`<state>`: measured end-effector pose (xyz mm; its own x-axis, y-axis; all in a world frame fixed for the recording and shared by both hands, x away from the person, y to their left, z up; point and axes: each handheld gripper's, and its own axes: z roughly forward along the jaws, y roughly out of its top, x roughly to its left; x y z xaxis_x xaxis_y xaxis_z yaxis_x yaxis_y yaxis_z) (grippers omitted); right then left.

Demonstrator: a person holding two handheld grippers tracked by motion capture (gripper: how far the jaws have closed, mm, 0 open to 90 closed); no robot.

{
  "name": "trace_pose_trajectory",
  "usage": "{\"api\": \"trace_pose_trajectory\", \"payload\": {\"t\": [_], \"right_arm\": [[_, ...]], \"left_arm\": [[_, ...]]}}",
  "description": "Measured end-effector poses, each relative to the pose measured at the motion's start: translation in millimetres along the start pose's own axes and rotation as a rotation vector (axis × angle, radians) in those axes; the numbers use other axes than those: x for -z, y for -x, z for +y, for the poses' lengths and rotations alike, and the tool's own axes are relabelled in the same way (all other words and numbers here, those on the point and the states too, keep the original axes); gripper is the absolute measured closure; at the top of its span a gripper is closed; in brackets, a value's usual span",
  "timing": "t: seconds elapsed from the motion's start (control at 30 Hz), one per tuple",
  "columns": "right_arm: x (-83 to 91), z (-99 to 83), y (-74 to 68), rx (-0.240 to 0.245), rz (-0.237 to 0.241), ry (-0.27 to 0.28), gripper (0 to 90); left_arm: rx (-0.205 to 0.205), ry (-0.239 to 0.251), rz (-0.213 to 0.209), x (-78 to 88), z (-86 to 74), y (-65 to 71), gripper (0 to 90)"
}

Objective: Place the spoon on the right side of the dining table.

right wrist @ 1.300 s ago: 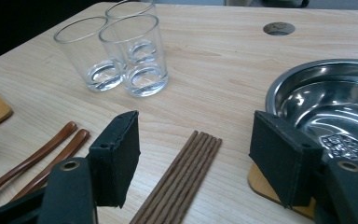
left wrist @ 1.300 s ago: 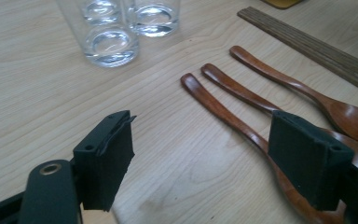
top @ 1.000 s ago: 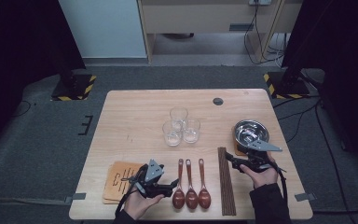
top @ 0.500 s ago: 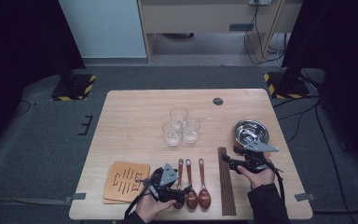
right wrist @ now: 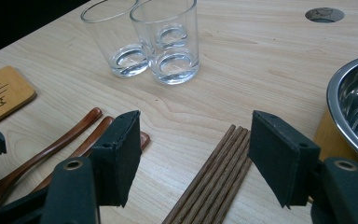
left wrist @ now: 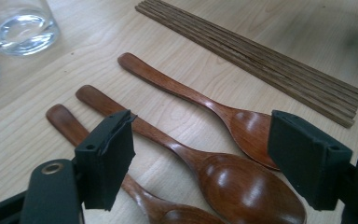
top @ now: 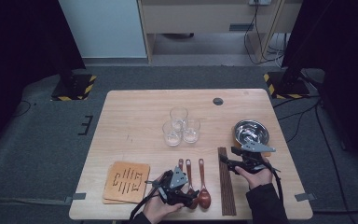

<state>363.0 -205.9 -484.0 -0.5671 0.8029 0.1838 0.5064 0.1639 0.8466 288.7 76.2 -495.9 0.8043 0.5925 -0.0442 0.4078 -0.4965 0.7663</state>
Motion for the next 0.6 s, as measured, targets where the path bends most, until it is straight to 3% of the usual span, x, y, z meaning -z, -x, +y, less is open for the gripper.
{"api": "trace_pose_trajectory", "payload": {"t": [0.6], "right_arm": [[-9.5, 0.1, -7.7, -0.01, 0.047, -0.021, 35.8]], "left_arm": [[-0.06, -0.054, -0.051, -21.2, 3.3, 16.1, 21.7]]}}
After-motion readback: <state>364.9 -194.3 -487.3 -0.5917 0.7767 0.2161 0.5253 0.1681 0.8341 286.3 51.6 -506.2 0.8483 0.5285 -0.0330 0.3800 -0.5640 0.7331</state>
